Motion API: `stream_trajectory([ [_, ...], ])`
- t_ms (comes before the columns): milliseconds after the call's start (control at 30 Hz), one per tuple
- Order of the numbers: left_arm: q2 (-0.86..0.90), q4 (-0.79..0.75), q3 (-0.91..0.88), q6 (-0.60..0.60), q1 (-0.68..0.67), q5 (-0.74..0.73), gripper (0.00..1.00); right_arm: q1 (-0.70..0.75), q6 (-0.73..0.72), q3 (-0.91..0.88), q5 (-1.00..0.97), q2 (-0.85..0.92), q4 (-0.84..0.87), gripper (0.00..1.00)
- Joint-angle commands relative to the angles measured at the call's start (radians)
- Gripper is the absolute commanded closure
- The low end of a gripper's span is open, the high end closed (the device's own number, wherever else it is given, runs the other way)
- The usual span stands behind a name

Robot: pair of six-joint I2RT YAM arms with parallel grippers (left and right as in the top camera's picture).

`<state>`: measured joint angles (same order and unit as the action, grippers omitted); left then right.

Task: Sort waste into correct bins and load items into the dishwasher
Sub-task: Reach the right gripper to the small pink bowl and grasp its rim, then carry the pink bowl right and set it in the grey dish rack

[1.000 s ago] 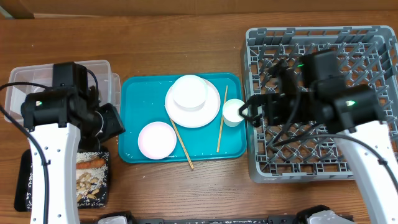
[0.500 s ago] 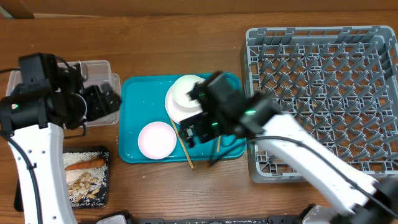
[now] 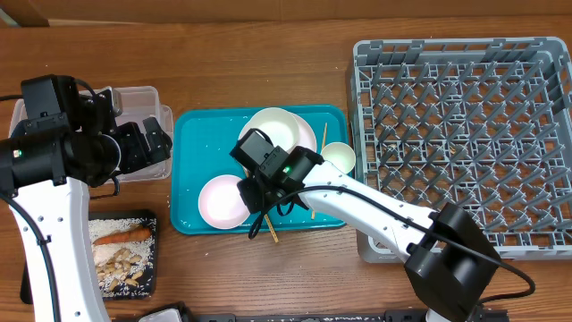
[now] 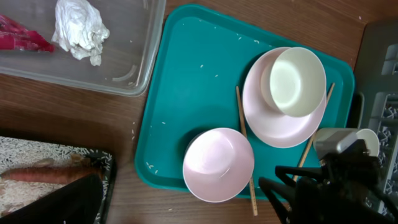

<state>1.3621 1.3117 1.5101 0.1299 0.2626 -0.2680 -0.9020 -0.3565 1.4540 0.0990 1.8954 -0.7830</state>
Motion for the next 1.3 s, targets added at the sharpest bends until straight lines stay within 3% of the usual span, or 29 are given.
stream_trajectory([
  [0, -0.001, -0.001, 0.018, -0.018, 0.005, 0.016, 0.00, 0.002, -0.012, 0.019, -0.053, 0.010, 0.031, 0.67],
  [367, -0.001, -0.001, 0.018, -0.018, 0.005, 0.016, 0.00, -0.002, -0.019, 0.019, -0.053, 0.111, 0.063, 0.69],
  [500, -0.001, -0.001, 0.018, -0.018, 0.005, 0.016, 0.00, -0.002, -0.019, 0.019, -0.052, 0.114, 0.071, 0.78],
  [600, -0.001, -0.001, 0.018, -0.018, 0.005, 0.016, 0.00, -0.002, -0.019, 0.019, -0.044, 0.114, 0.072, 0.92],
  [1033, -0.001, -0.001, 0.018, -0.018, 0.005, 0.016, 0.00, -0.002, -0.018, 0.030, 0.004, 0.111, 0.070, 0.96],
  [1267, -0.001, -0.001, 0.018, -0.018, 0.005, 0.016, 0.00, 0.000, 0.029, 0.163, 0.010, 0.029, -0.006, 0.96],
])
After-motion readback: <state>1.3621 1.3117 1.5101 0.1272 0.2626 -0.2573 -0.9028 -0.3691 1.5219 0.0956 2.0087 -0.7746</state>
